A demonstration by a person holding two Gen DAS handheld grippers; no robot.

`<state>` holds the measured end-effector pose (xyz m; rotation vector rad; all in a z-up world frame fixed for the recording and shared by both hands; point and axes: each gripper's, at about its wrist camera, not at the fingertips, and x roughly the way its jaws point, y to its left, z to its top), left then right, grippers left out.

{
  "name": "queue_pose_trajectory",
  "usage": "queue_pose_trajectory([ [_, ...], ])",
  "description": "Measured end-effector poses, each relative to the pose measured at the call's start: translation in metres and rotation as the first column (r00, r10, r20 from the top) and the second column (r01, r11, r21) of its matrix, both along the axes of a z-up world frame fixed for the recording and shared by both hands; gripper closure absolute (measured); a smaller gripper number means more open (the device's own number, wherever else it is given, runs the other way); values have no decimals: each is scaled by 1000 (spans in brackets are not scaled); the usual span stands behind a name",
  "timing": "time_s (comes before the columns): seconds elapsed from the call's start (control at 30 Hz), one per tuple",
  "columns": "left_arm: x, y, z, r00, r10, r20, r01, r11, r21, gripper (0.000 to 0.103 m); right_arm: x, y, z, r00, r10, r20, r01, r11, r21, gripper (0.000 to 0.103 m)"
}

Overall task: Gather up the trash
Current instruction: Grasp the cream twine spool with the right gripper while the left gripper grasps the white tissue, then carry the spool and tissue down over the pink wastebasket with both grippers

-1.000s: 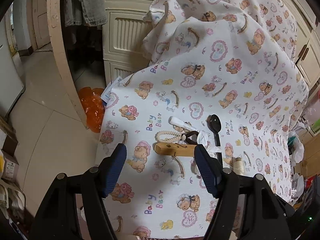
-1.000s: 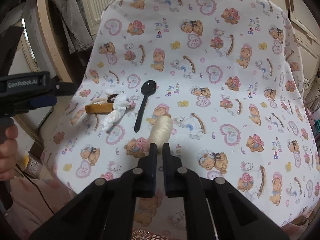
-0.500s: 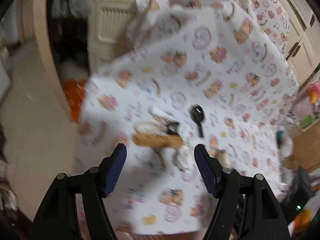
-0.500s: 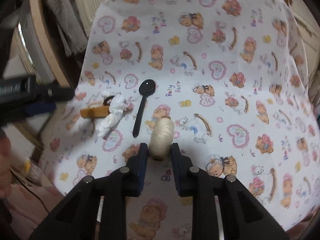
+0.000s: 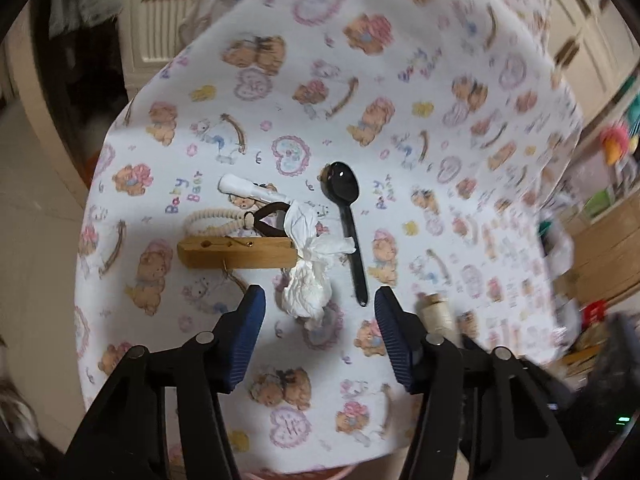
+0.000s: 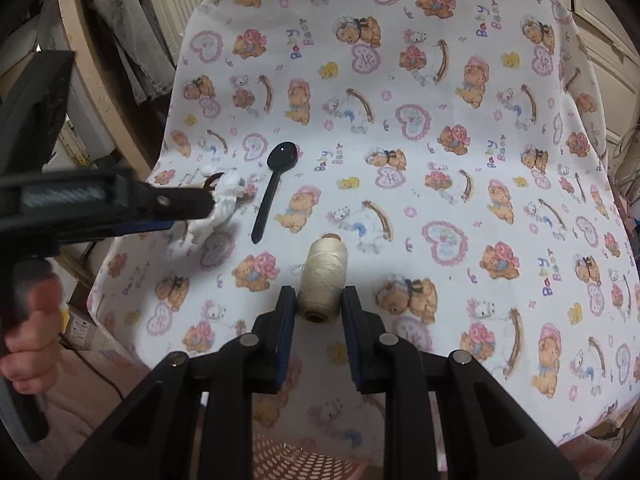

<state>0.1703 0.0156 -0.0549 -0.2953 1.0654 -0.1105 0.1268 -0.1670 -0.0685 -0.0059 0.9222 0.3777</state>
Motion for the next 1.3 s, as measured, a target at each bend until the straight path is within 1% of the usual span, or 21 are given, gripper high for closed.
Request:
queue_pose_trajectory([
  [0.07, 2, -1, -7, 1000, 13, -17, -13, 1000, -6, 58, -2, -2, 2, 1000, -9, 19, 9, 1000, -13, 81],
  [0.1, 3, 0, -9, 1000, 22, -22, -22, 1000, -12, 59, -2, -2, 2, 1000, -9, 24, 10, 1000, -20, 79],
  [0.13, 3, 2, -10, 999, 28, -22, -28, 1000, -13, 63, -1, -2, 3, 1000, -9, 29, 10, 1000, -23, 73],
  [0.2, 4, 3, -12, 999, 40, -11, -40, 999, 7, 72, 3, 0, 2, 999, -20, 31, 21, 1000, -18, 69],
  [0.27, 5, 4, -13, 999, 39, -2, -39, 999, 20, 85, 8, 1, -1, 999, -29, 24, 29, 999, -20, 69],
  [0.33, 4, 2, -17, 1000, 26, -2, -26, 1000, 16, 89, 11, 1, -5, 999, -38, 16, 39, 999, -23, 69],
  [0.37, 3, 1, -17, 1000, 21, -4, -21, 1000, 21, 90, 13, 2, -7, 999, -42, 12, 42, 999, -25, 69],
  [0.4, 2, 0, -16, 1000, 17, -4, -17, 999, 27, 90, 14, 1, -9, 999, -47, 8, 47, 999, -24, 72],
  [0.43, 1, -1, -14, 1000, 14, 0, -14, 1000, 29, 91, 14, -1, -8, 999, -51, 12, 51, 999, -15, 79],
  [0.47, -1, -2, -11, 1000, 7, 10, -7, 1000, 24, 91, 15, -2, -7, 999, -48, 13, 48, 999, -4, 82],
  [0.57, -7, -3, 0, 999, -11, 38, 11, 1000, 5, 91, 12, -4, -4, 999, -46, 29, 45, 999, 8, 82],
  [0.83, -29, 0, 23, 995, -40, 95, 41, 999, -3, 90, 1, -8, 10, 997, -39, 67, 37, 999, 23, 82],
  [0.97, -48, 3, 36, 990, -40, 136, 37, 999, 26, 90, -9, -12, 23, 995, -37, 92, 33, 998, 48, 82],
  [1.07, -58, 6, 38, 989, -20, 144, 17, 1000, 22, 90, -18, -11, 32, 994, -21, 109, 15, 998, 62, 82],
  [1.17, -68, 4, 37, 989, -15, 147, 6, 998, 57, 90, -28, -8, 40, 992, -4, 128, -4, 998, 65, 82],
  [1.3, -92, 7, 37, 990, -14, 141, 9, 999, 35, 90, -41, -8, 49, 990, -8, 143, 1, 999, 55, 82],
])
